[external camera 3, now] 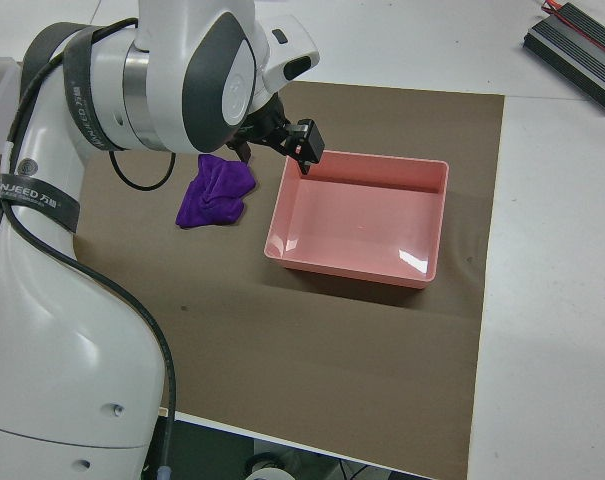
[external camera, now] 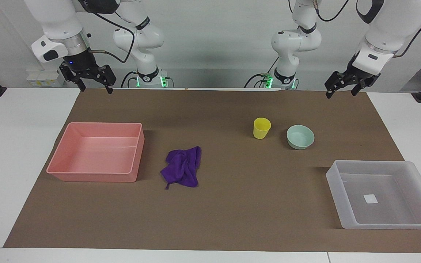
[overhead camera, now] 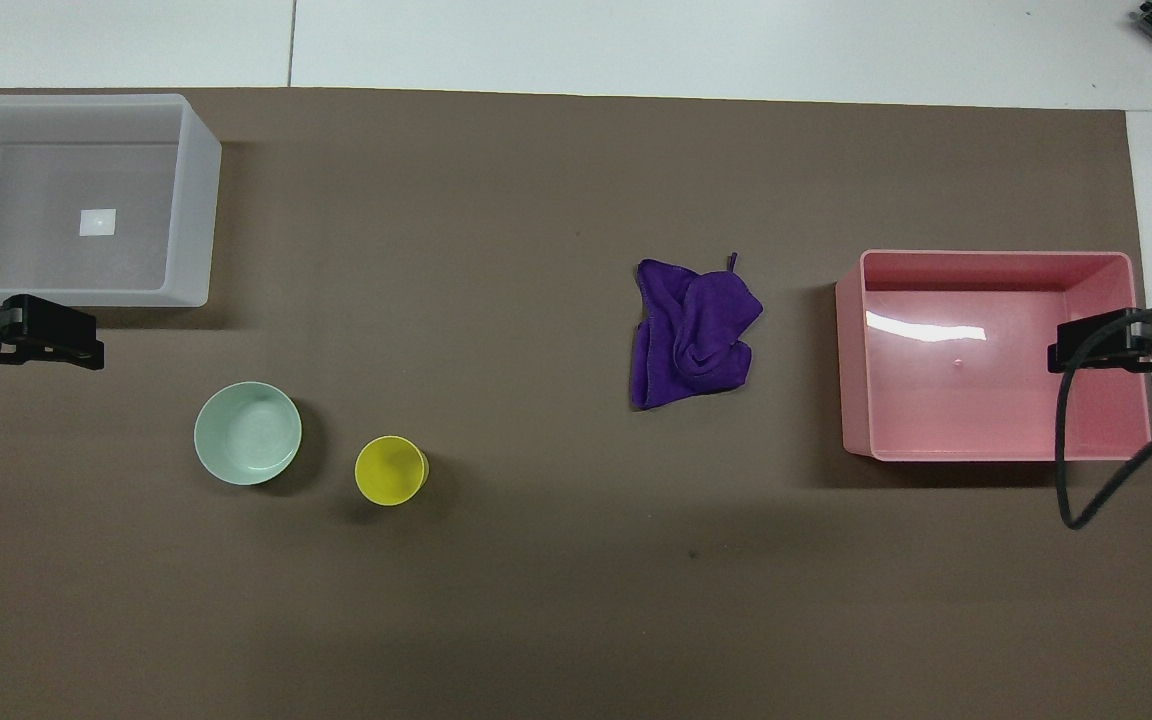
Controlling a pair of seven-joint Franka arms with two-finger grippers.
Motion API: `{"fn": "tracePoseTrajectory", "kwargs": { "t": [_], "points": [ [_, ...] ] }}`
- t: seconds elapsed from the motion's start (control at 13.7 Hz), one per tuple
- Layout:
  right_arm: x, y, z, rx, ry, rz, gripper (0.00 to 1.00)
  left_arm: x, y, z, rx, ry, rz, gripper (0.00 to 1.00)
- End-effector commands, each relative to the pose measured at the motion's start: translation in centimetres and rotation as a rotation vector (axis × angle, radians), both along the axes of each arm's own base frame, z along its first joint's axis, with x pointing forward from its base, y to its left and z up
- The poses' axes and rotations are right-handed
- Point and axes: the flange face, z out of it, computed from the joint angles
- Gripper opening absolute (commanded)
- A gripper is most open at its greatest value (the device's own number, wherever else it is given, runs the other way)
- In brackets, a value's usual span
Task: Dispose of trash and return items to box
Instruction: 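Move the left gripper toward the green bowl while the right gripper reaches the cloth, then grasp the green bowl rim with the left gripper while the right gripper grasps the cloth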
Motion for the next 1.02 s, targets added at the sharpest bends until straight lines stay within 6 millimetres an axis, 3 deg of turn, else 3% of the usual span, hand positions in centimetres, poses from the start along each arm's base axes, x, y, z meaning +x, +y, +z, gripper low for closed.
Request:
{"fn": "tracePoseTrajectory", "kwargs": {
  "t": [0.0,0.22,0.37,0.58,0.66,0.8,0.95],
  "points": [
    [-0.8,0.2,-0.4,0.015,-0.009,0.028,1.00,-0.3,0.2,-0.4,0.017,0.026,-0.014,1.00],
    [-0.3,0.9,-0.6,0.014,-0.043,0.047,1.00,-2.6,0.3,-3.1,0.026,0.072,-0.009,1.00],
    [0.4,2.5,-1.4,0.015,-0.063,0.070,1.00,-3.0,0.6,-5.4,0.023,-0.019,-0.013,1.00],
    [2.9,8.2,-7.4,0.013,-0.089,0.127,1.00,-5.2,2.5,-10.3,0.026,-0.140,0.010,1.00],
    [4.2,10.7,-9.8,0.012,-0.092,0.106,1.00,-5.3,2.8,-11.6,0.027,-0.150,-0.015,1.00],
    [5.9,13.7,-13.6,0.008,-0.095,0.117,1.00,-5.1,2.8,-14.3,0.025,-0.116,-0.028,1.00],
    [6.9,16.1,-17.7,0.007,-0.099,0.132,1.00,-4.7,2.5,-18.8,0.021,-0.101,-0.035,1.00]
  ]
}}
